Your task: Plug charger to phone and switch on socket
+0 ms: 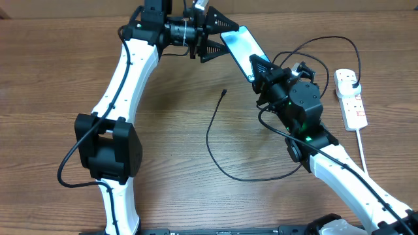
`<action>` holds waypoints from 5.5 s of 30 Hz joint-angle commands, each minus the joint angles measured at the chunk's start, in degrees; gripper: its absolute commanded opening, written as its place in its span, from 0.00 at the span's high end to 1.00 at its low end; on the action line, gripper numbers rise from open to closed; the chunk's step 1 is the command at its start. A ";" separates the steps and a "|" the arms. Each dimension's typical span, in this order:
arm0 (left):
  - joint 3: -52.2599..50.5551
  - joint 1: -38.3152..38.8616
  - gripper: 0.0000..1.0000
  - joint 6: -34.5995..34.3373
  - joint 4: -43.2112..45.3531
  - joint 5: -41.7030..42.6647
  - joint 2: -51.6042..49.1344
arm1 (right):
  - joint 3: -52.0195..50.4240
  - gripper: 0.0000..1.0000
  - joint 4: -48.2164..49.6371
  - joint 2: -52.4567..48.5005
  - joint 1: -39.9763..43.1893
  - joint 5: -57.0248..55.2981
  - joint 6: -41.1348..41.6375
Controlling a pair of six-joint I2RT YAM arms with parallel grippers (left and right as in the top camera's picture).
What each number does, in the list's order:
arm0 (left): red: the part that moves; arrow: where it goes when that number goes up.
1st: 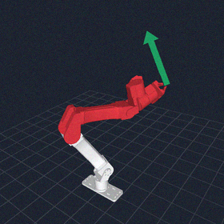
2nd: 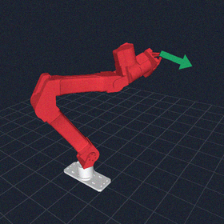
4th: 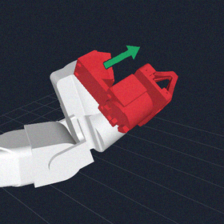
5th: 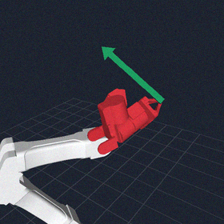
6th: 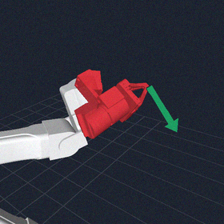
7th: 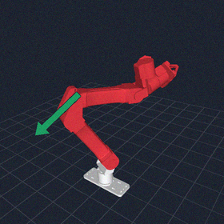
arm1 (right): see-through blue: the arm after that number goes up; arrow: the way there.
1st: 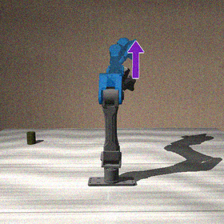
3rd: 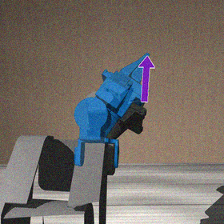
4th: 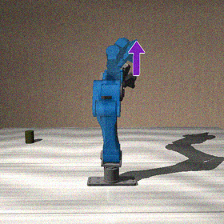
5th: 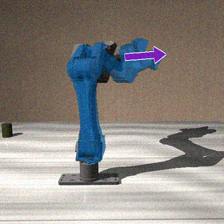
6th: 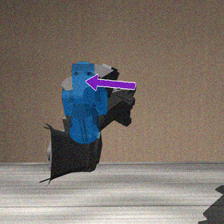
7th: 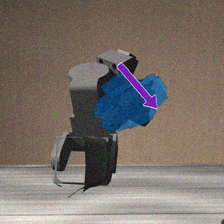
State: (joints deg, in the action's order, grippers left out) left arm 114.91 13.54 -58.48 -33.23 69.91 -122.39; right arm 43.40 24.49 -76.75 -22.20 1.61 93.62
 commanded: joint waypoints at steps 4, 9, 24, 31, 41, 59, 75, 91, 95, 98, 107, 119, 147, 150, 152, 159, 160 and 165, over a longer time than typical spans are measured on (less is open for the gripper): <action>1.16 1.53 0.28 -3.89 0.31 -3.06 0.59 | 1.05 0.96 1.62 0.11 -1.05 -6.54 2.84; 1.16 2.89 0.40 -3.91 0.28 -7.43 0.59 | 1.05 0.96 1.60 0.00 -1.07 -6.47 5.27; 1.16 4.92 0.65 -3.67 0.28 -12.96 0.59 | 1.38 0.96 5.46 -5.68 -1.11 -0.85 10.12; 1.16 4.94 0.82 -3.23 0.07 -13.62 0.59 | 1.38 0.96 5.46 -5.68 -1.11 -0.85 10.10; 1.14 5.35 0.95 -3.23 0.04 -16.57 0.59 | 1.36 0.96 5.44 -5.68 -1.11 -0.83 10.10; 1.11 2.29 0.96 20.15 -14.03 -20.11 0.59 | 1.33 0.10 -10.51 -5.66 1.07 -0.39 -2.40; 1.11 -7.13 0.96 61.96 -48.96 -3.39 0.59 | 1.36 0.02 -45.38 -5.57 7.72 14.80 -46.36; 1.11 -8.33 0.96 76.87 -62.55 7.08 0.59 | 6.88 0.29 -65.00 -4.04 7.69 22.01 -58.40; 1.11 -9.16 0.96 76.04 -62.55 8.22 0.59 | 9.22 0.31 -66.01 -4.04 7.69 22.03 -58.60; 1.11 -9.79 0.96 74.86 -62.53 8.35 0.59 | 9.53 0.34 -64.78 -4.04 7.69 22.01 -58.55; 1.11 -12.57 0.96 71.21 -61.42 20.61 0.59 | 10.86 0.42 -62.12 -4.15 7.69 21.84 -57.90; 1.11 -18.36 0.96 67.43 -60.78 20.55 0.59 | 24.26 0.52 -64.57 -11.17 6.58 20.98 -55.69; 1.11 -19.37 0.96 67.41 -59.52 20.52 0.59 | 39.93 0.67 -54.95 -43.56 -0.13 21.40 -40.63; 1.11 -19.37 0.95 67.41 -59.52 20.50 0.59 | 39.93 0.67 -53.42 -44.28 -0.13 21.42 -40.65; 1.11 -19.37 0.96 67.41 -59.49 20.39 0.59 | 39.93 0.67 -52.24 -44.63 -0.15 21.40 -40.65; 1.11 -19.37 0.96 67.38 -59.52 19.52 0.59 | 39.93 0.68 -50.73 -46.93 -0.24 19.87 -40.74; 1.11 -19.37 0.96 67.38 -59.52 19.52 0.59 | 39.93 0.68 -50.84 -47.25 -0.24 19.12 -41.11; 1.11 -19.37 0.96 67.38 -59.52 19.52 0.59 | 39.91 0.68 -50.14 -47.58 -0.24 18.80 -41.35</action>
State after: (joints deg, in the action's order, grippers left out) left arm 114.93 -5.74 9.30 -92.77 87.00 -122.39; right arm 82.11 -26.24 -123.22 -22.48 22.04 52.56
